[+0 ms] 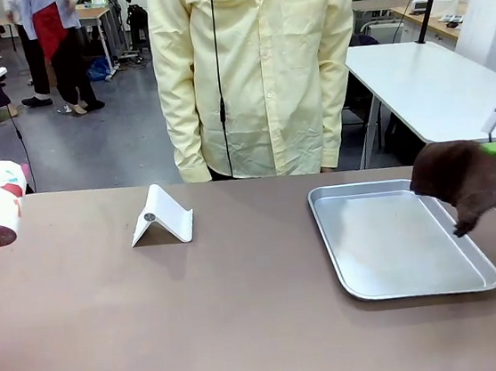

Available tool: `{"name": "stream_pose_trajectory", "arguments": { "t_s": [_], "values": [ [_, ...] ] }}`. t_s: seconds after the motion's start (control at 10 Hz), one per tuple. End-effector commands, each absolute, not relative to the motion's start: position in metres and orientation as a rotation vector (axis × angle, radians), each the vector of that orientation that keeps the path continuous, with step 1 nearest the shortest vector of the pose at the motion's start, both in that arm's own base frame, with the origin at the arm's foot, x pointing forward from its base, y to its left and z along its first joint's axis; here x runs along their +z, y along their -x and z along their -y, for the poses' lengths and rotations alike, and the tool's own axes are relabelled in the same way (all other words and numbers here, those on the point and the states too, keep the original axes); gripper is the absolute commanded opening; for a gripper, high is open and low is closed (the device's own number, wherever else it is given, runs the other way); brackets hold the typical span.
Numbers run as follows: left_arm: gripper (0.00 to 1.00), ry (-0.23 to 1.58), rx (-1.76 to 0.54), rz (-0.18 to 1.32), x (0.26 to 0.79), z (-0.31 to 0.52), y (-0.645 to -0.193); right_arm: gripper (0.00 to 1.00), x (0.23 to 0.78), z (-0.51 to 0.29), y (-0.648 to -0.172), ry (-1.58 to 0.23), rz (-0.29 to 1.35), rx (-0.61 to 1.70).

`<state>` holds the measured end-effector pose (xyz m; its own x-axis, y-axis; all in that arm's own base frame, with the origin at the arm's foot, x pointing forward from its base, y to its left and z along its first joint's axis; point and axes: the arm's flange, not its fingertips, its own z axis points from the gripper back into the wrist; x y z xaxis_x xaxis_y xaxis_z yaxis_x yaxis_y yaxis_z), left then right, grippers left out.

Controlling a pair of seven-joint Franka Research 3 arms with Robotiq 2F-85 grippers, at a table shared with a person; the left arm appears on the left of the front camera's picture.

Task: Clean the surface of the table.
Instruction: Clean the area not pointed to by the person.

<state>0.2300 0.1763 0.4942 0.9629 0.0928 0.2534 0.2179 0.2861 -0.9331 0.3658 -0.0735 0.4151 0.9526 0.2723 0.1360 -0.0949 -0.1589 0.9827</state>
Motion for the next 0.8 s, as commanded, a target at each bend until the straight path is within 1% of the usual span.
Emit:
{"name": "stream_pose_trajectory", "arguments": {
  "t_s": [0.0,0.1,0.2,0.7],
  "values": [
    [0.19,1.289,-0.097,0.297,0.496,-0.177,-0.23,0.07,0.431,0.081,-0.332,-1.691,-0.154,0.44],
    [0.19,1.289,-0.097,0.297,0.496,-0.177,-0.23,0.07,0.434,0.085,-0.322,-1.68,-0.124,0.479],
    [0.19,1.289,-0.097,0.297,0.496,-0.177,-0.23,0.07,0.417,0.066,-0.349,-1.695,-0.154,0.36],
    [0.19,1.289,-0.097,0.297,0.496,-0.177,-0.23,0.07,0.417,0.066,-0.349,-1.695,-0.154,0.36]
  ]
}}
